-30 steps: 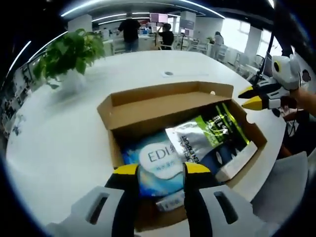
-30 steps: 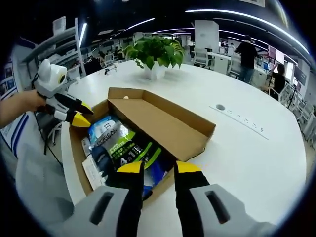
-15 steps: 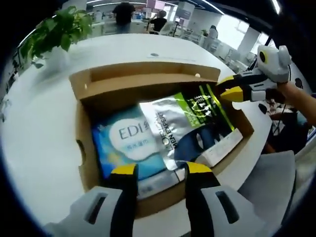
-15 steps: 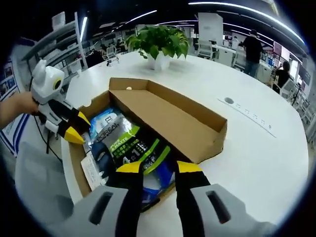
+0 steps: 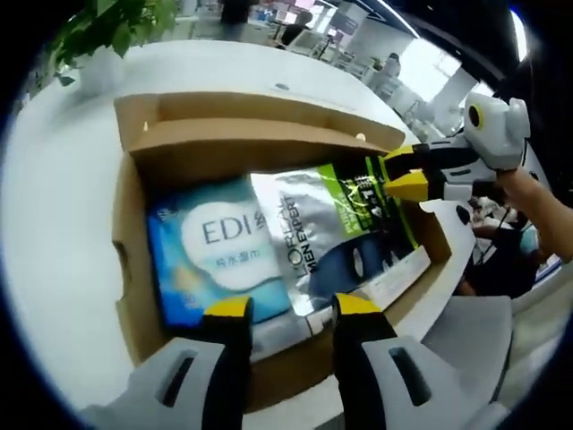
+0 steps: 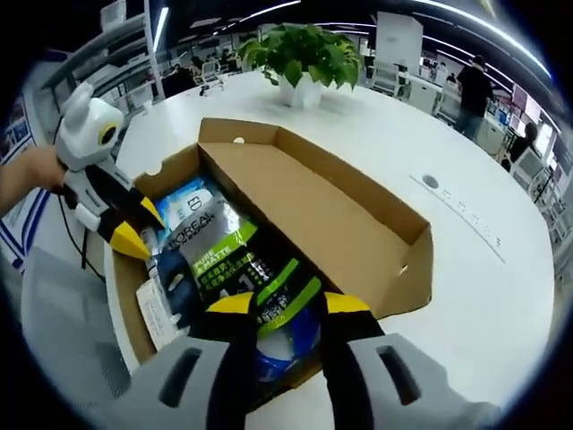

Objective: Operate the shoe box by opening the lid, removing the specified soft item, and placing it in the target area until the item is outside and the box remains undamaged.

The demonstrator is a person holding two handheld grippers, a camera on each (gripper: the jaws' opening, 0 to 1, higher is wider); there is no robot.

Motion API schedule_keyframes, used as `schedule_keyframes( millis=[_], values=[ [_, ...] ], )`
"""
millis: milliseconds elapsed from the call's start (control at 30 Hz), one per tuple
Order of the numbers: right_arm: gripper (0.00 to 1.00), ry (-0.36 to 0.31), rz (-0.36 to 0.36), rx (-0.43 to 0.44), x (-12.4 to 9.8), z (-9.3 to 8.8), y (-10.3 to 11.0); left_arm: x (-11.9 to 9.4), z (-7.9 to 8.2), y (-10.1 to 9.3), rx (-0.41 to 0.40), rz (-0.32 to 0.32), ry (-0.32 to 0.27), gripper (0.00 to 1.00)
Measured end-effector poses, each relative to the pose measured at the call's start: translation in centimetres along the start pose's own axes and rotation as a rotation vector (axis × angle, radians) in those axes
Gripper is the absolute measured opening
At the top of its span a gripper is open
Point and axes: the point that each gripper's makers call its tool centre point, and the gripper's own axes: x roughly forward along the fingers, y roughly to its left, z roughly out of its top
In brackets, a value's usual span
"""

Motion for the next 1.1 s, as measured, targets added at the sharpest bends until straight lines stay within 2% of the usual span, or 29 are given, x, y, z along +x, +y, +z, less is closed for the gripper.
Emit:
schedule_keyframes(
  millis=[167, 300, 467, 567, 733, 767, 900, 1100],
  values=[
    [0.23, 0.013, 0.003, 0.006, 0.6, -0.2, 0.1, 0.5, 0.1, -0.3, -0.041, -0.042, 0.006, 0.32],
    [0.21, 0.013, 0.022, 0.074, 0.9, -0.3, 0.4, 0.8, 0.2, -0.5, -0.074, -0.068, -0.003, 0.29],
    [0.2, 0.005, 0.027, 0.115, 1.1, -0.3, 0.6, 1.2, 0.7, -0.8, -0.153, -0.114, -0.036, 0.23],
    [0.2, -0.004, 0.026, 0.128, 1.0, -0.4, 0.6, 1.2, 0.8, -0.4, -0.161, -0.104, -0.043, 0.18],
    [0.14, -0.029, 0.021, 0.137, 0.7, -0.3, 0.6, 0.9, 1.0, -0.2, -0.132, -0.095, -0.063, 0.0],
    [0.13, -0.037, 0.02, 0.142, 0.7, -0.1, 0.7, 0.8, 1.2, -0.5, -0.144, -0.11, -0.074, 0.0],
    [0.01, -0.066, 0.019, 0.154, 0.3, 0.4, 0.7, 0.7, 1.2, -0.5, -0.128, -0.088, -0.076, 0.0],
    [0.0, -0.08, 0.02, 0.162, -0.1, 0.7, 1.1, 0.2, 1.4, -0.8, -0.105, -0.079, -0.087, 0.0]
  ],
)
